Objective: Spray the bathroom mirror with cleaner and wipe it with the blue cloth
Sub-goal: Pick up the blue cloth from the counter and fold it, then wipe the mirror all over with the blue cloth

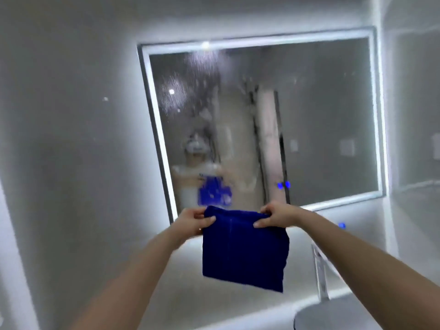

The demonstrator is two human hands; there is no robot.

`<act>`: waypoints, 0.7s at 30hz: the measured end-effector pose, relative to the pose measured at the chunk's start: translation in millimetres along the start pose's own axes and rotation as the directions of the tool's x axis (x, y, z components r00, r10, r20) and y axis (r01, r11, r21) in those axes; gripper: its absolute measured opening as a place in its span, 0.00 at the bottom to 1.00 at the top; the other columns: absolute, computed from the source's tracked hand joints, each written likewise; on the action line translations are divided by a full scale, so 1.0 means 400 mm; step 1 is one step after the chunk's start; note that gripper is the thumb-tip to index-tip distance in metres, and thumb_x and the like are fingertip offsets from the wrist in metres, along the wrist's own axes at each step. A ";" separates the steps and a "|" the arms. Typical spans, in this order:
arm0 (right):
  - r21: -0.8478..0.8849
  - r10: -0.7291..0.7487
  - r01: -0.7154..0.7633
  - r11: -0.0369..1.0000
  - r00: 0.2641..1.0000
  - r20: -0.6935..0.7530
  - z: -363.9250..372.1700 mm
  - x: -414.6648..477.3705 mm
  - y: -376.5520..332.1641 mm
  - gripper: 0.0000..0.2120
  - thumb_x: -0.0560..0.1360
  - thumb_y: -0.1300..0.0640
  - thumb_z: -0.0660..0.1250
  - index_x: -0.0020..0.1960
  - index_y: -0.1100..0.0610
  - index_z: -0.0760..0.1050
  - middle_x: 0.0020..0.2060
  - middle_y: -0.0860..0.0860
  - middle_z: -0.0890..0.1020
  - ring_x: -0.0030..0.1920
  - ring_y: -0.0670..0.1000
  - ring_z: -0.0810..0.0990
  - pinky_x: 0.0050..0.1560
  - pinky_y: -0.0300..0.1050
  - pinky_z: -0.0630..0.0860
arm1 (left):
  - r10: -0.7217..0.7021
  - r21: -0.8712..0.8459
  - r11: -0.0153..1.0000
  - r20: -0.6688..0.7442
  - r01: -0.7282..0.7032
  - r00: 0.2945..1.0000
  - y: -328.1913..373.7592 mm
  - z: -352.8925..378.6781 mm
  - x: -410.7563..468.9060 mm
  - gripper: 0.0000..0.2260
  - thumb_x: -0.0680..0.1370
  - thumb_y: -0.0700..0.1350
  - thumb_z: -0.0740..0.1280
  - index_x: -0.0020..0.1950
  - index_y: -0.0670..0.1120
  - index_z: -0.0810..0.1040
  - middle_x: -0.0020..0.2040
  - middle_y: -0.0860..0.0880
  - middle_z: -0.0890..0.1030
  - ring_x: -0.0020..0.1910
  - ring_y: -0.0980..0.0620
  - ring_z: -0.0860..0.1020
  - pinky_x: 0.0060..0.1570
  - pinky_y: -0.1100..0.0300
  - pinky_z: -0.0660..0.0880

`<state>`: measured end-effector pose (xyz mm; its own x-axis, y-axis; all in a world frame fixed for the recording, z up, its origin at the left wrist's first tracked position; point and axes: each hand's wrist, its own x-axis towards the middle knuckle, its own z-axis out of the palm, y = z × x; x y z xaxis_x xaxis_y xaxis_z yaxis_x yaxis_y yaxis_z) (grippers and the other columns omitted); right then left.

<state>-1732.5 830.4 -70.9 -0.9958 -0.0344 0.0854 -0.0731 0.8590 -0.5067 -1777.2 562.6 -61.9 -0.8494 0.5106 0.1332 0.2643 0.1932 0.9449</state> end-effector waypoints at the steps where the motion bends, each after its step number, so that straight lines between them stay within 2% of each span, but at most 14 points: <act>1: -0.001 -0.023 0.023 1.000 0.999 -0.024 -0.041 0.015 -0.029 0.17 0.73 0.44 0.69 0.51 0.57 0.80 0.45 0.53 0.83 0.43 0.48 0.79 0.43 0.40 0.73 | 0.030 0.008 1.000 -0.035 -0.029 0.999 0.038 -0.017 0.005 0.12 0.76 0.36 0.67 0.59 0.37 0.77 0.54 0.38 0.81 0.51 0.44 0.81 0.46 0.59 0.80; 4: -0.021 -0.089 0.087 0.996 0.993 -0.081 -0.153 0.058 -0.124 0.16 0.75 0.44 0.66 0.53 0.55 0.80 0.46 0.50 0.82 0.46 0.49 0.80 0.47 0.41 0.73 | 0.136 0.029 0.991 -0.127 -0.133 0.983 0.136 -0.077 0.019 0.11 0.76 0.38 0.67 0.58 0.41 0.78 0.50 0.43 0.83 0.49 0.46 0.82 0.49 0.54 0.80; 7: -0.064 -0.147 0.140 0.988 0.983 -0.106 -0.240 0.100 -0.221 0.09 0.77 0.44 0.63 0.48 0.48 0.77 0.45 0.47 0.80 0.47 0.48 0.78 0.50 0.41 0.72 | 0.250 0.034 0.968 -0.184 -0.248 0.951 0.226 -0.135 0.020 0.08 0.76 0.38 0.67 0.54 0.48 0.79 0.50 0.44 0.83 0.47 0.48 0.82 0.45 0.58 0.80; 9: -0.092 -0.194 0.182 0.979 0.971 -0.140 -0.289 0.129 -0.283 0.07 0.78 0.45 0.62 0.43 0.45 0.75 0.42 0.44 0.79 0.44 0.46 0.78 0.47 0.40 0.71 | 0.331 0.054 0.944 -0.203 -0.327 0.922 0.283 -0.182 0.023 0.11 0.76 0.38 0.68 0.55 0.52 0.76 0.50 0.43 0.83 0.47 0.48 0.82 0.42 0.60 0.80; 11: -0.104 -0.228 0.212 0.972 0.955 -0.187 -0.328 0.151 -0.342 0.09 0.79 0.46 0.61 0.43 0.47 0.76 0.41 0.45 0.79 0.42 0.44 0.77 0.45 0.38 0.71 | 0.384 0.093 0.923 -0.218 -0.373 0.897 0.330 -0.230 0.028 0.15 0.76 0.39 0.67 0.57 0.55 0.72 0.49 0.43 0.83 0.46 0.47 0.82 0.43 0.58 0.80; 14: -0.117 -0.275 0.253 0.960 0.926 -0.258 -0.373 0.201 -0.425 0.10 0.79 0.48 0.61 0.50 0.52 0.77 0.44 0.47 0.80 0.42 0.44 0.78 0.43 0.35 0.72 | 0.448 0.152 0.894 -0.237 -0.422 0.862 0.389 -0.313 0.046 0.13 0.78 0.39 0.65 0.58 0.55 0.71 0.48 0.42 0.83 0.46 0.45 0.82 0.48 0.52 0.80; 17: -0.131 -0.332 0.305 0.943 0.868 -0.368 -0.408 0.248 -0.507 0.10 0.79 0.50 0.62 0.53 0.54 0.78 0.46 0.48 0.81 0.47 0.47 0.79 0.44 0.36 0.72 | 0.506 0.174 0.862 -0.256 -0.475 0.824 0.430 -0.390 0.073 0.11 0.79 0.38 0.62 0.56 0.53 0.70 0.45 0.41 0.84 0.44 0.44 0.83 0.47 0.51 0.80; 21: -0.169 -0.397 0.366 0.915 0.744 -0.538 -0.439 0.304 -0.594 0.08 0.77 0.51 0.65 0.55 0.51 0.76 0.46 0.46 0.78 0.46 0.47 0.76 0.41 0.35 0.69 | 0.561 0.188 0.827 -0.321 -0.530 0.763 0.458 -0.479 0.128 0.08 0.79 0.37 0.61 0.53 0.51 0.69 0.43 0.40 0.84 0.42 0.43 0.83 0.46 0.50 0.81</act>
<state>-1826.5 711.8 210.8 -0.6814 -0.0912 0.7262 -0.4215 0.8601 -0.2874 -1859.8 463.4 175.4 -0.6463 0.2286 0.7280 0.7543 0.0469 0.6549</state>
